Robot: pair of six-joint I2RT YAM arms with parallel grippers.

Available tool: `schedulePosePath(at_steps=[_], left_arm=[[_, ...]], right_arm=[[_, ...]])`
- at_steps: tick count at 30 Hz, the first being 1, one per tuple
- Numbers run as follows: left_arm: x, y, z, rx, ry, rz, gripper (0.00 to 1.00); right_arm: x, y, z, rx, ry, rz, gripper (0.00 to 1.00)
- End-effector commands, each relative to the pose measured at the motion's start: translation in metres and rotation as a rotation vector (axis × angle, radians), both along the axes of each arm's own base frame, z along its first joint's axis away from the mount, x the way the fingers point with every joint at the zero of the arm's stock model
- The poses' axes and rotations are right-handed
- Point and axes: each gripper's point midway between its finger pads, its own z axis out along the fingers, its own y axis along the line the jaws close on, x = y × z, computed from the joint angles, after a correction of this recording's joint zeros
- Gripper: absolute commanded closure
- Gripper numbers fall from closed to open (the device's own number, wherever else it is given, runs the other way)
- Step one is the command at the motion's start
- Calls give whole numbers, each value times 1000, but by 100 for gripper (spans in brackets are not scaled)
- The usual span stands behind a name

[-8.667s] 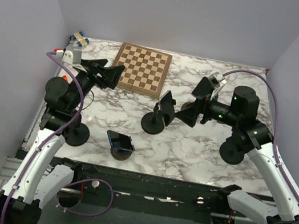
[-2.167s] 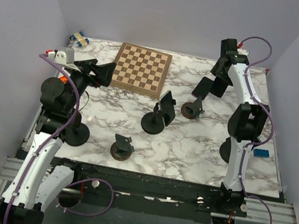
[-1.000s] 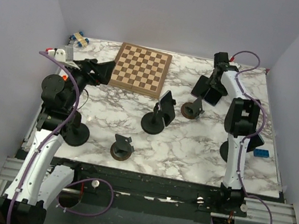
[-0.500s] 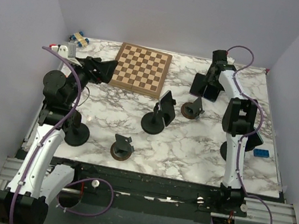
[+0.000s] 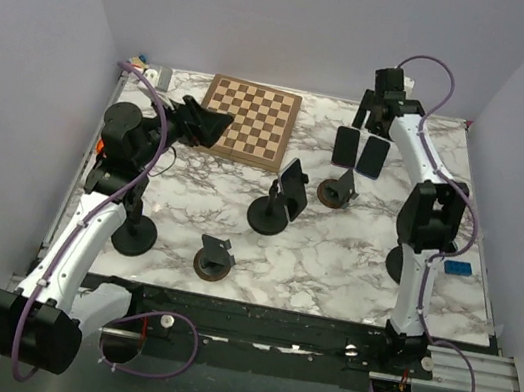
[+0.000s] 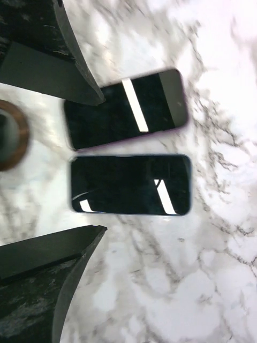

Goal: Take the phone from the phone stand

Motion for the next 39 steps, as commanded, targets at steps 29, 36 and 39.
schedulePosePath(at_steps=[29,36,39], left_arm=[[-48,-70,19,63,-128,-346,9],[-47,-69,18,67,-126,-341,9],[-47,-71,18,65,-120,-349,9]], right_arm=[[-297,224,187,496,-386,1297,0],[-281,239,167,387,-347,1242,0],[-275,243,160,329,-335,1193,0]])
